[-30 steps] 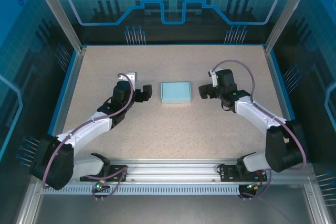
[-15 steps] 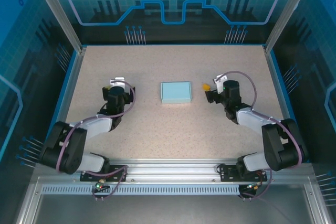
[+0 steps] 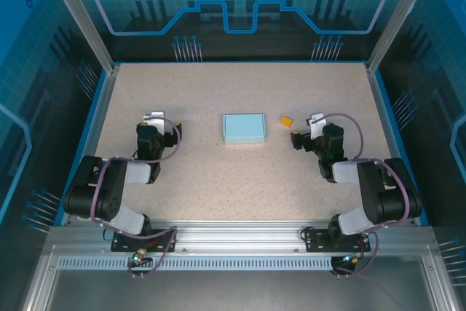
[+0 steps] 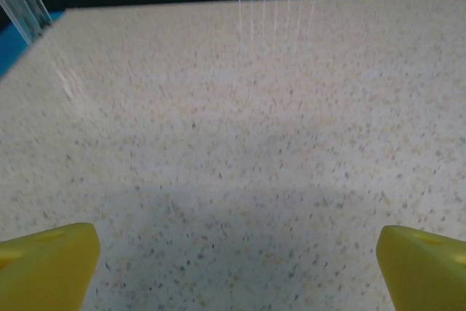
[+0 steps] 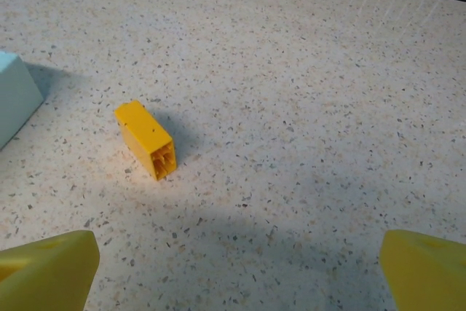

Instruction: Fold the paper box

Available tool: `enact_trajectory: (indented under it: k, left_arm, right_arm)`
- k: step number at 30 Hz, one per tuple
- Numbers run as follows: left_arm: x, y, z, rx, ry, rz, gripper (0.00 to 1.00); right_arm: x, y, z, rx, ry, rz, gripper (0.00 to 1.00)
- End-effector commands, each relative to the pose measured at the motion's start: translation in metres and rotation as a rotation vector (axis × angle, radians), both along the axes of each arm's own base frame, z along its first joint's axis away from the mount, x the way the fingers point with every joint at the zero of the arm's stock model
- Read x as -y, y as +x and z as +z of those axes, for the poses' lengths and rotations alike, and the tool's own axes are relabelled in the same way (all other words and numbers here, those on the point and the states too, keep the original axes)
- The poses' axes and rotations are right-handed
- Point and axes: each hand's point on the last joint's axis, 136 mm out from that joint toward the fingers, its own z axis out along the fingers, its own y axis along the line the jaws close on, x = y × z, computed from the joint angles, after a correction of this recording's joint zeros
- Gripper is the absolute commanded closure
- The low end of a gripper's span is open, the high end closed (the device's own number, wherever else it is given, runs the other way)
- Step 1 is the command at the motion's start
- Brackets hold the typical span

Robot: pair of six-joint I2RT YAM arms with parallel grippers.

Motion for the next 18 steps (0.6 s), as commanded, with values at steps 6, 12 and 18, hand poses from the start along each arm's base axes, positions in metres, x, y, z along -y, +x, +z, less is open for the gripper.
enact_trajectory:
  k: [6,12,18]
  left_arm:
    - [0.0087,0.0062,0.0075,0.044,-0.083,-0.053,0.01]
    - [0.0081,0.0064,0.0068,0.039,-0.084,-0.049,0.01]
    - [0.0077,0.0067,0.0072,0.041,-0.084,-0.047,0.01]
  right_arm:
    - [0.009,0.0146,0.0164,0.044,0.063,-0.028,0.0]
    - [0.0093,0.0146,0.0166,0.044,0.064,-0.029,0.0]
    - [0.009,0.0149,0.0171,0.046,0.062,-0.029,0.0]
